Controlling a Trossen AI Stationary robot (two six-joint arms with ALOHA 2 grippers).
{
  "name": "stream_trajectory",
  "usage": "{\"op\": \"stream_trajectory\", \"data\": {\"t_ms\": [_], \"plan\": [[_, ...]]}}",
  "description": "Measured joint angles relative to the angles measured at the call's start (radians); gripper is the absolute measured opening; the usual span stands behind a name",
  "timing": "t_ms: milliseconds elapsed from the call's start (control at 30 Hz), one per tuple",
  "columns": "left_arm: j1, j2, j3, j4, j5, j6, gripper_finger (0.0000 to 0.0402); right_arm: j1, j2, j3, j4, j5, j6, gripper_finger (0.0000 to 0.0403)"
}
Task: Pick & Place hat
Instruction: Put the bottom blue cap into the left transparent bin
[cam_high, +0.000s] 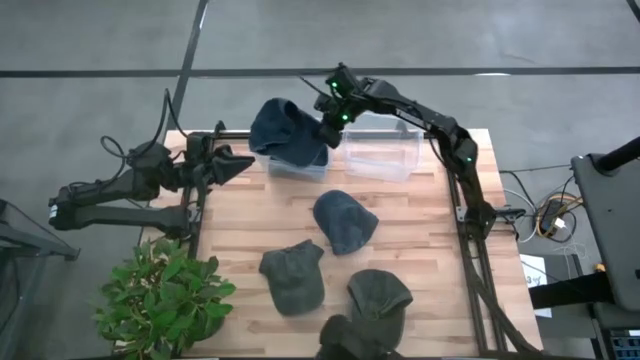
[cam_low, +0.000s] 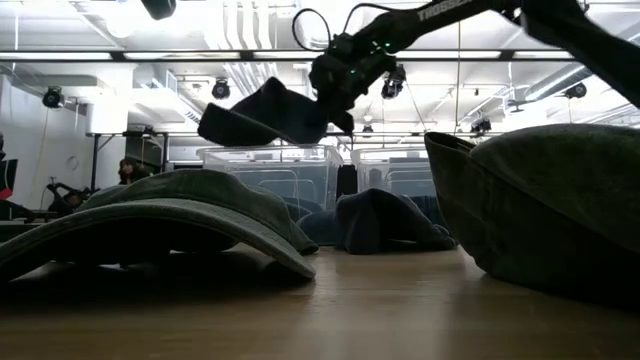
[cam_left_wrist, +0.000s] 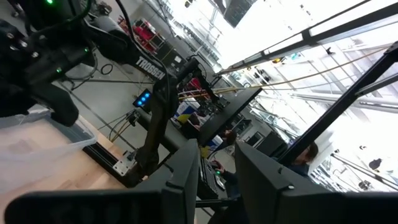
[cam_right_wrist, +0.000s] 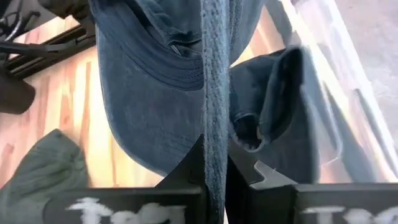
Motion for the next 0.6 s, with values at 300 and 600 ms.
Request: {"op": "stream_trajectory", "data": {"t_ms": [300,600], "plan": [[0.0,0.0,0.0,0.0,-0.018,0.0,0.0099,-0.008,0.111,0.132,-0.179,0.108,-0.097,0.0011],[0.0,0.0,0.0,0.001,-0.056,0.001,0.0099,0.002,0.107,0.121,-0.184,0.134,-0.051,0.0039]]}}
